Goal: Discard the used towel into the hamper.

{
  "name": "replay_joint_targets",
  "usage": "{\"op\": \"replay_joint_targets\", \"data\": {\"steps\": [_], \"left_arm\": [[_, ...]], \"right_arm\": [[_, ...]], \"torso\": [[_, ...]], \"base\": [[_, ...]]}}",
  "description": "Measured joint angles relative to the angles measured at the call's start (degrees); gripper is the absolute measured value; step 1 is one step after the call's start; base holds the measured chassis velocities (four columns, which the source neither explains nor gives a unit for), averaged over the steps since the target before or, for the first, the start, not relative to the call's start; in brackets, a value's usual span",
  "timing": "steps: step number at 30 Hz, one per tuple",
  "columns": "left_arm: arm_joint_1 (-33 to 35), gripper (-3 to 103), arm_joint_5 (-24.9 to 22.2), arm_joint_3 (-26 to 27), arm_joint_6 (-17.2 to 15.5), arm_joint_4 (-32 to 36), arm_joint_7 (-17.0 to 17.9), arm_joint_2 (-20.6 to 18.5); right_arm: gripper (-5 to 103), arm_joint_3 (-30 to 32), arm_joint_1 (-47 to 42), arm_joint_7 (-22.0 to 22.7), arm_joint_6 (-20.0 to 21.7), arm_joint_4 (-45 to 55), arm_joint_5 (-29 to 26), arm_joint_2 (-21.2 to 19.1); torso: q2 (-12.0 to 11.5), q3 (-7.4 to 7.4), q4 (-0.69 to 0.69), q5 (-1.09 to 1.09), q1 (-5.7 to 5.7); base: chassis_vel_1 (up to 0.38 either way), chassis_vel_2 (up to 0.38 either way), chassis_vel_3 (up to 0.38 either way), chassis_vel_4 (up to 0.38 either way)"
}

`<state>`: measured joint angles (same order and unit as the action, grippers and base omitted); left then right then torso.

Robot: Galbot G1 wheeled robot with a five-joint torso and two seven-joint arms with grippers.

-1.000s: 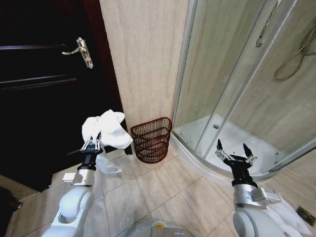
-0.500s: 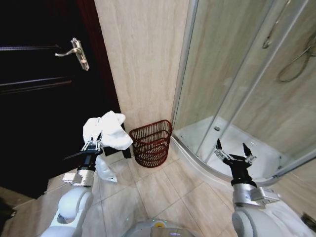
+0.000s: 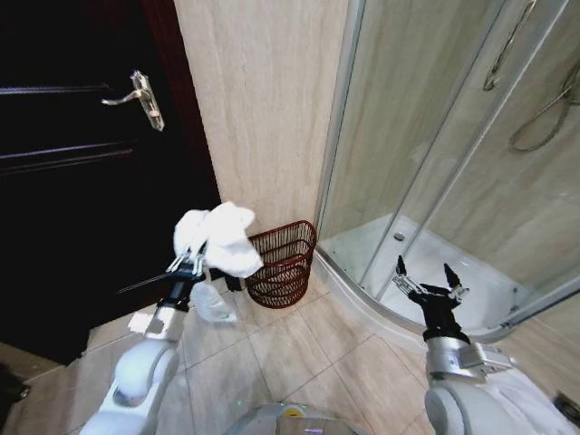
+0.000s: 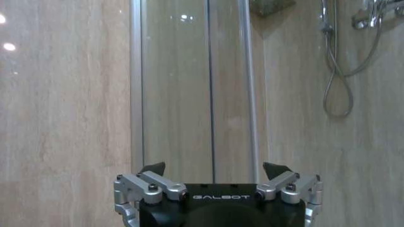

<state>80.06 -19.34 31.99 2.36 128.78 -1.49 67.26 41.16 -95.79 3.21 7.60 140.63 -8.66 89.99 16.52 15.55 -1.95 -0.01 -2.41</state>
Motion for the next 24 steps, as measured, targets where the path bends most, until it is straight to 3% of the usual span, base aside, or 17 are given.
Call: {"op": "replay_joint_targets", "data": {"steps": [1,4,5,10,13,15,18,20,24], "left_arm": [[0.0,13,0.0,0.0,0.0,0.0,0.0,0.0],[-9.02,13,-2.97,-7.33,-2.07,-2.39,2.64,-4.54],[-9.02,13,-2.97,-7.33,-2.07,-2.39,2.64,-4.54],[-26.16,13,-8.66,-15.92,-2.62,-9.25,3.45,-7.55],[-31.67,13,-10.72,-18.77,-2.52,-12.42,3.54,-8.1],[-39.1,13,-12.76,-23.17,-1.75,-17.67,3.9,-7.99],[-43.73,13,-13.73,-26.12,-1.24,-21.7,4.17,-7.37],[-50.06,13,-15.25,-30.84,-0.17,-28.51,4.75,-5.87],[-56.55,13,-15.8,-34.68,2.13,-36.29,4.9,-3.22]], "right_arm": [[100,0.0,0.0,0.0,0.0,0.0,0.0,0.0],[100,-0.1,0.02,-0.14,0.72,0.05,0.2,0.05],[100,-0.1,0.02,-0.14,0.72,0.05,0.2,0.05],[100,-0.81,0.21,-0.4,1.0,0.07,1.23,-0.14],[100,-0.43,0.86,-0.27,1.61,0.16,0.81,-0.72],[100,0.23,1.78,0.06,2.46,0.17,-0.07,-1.64],[100,0.46,2.25,0.33,2.87,-0.03,-0.52,-2.07],[100,0.86,2.82,0.47,3.08,-0.85,-1.11,-2.38],[100,1.36,3.1,0.78,3.17,-1.69,-2.1,-2.48]], "torso": [[0.0,0.0,0.0,0.0,0.0],[0.02,0.01,-0.01,0.02,0.0],[0.02,0.01,-0.01,0.02,0.0],[0.05,0.02,0.01,0.0,-0.01],[0.06,0.03,0.0,0.05,-0.01],[0.07,0.04,-0.02,0.0,-0.02],[0.08,0.04,0.0,0.04,-0.02],[0.08,0.05,0.01,0.01,-0.03],[0.08,0.05,0.0,0.03,-0.03]], "base": [[0.0,0.0,0.0,0.0],[0.0,0.0,0.0,0.0],[0.0,0.0,0.0,0.0],[0.0,0.0,0.0,0.0],[0.0,0.0,0.0,0.0],[0.0,0.0,0.0,0.0],[0.0,0.0,0.0,0.0],[0.0,0.0,0.0,0.0],[0.0,0.0,0.0,0.0]]}}
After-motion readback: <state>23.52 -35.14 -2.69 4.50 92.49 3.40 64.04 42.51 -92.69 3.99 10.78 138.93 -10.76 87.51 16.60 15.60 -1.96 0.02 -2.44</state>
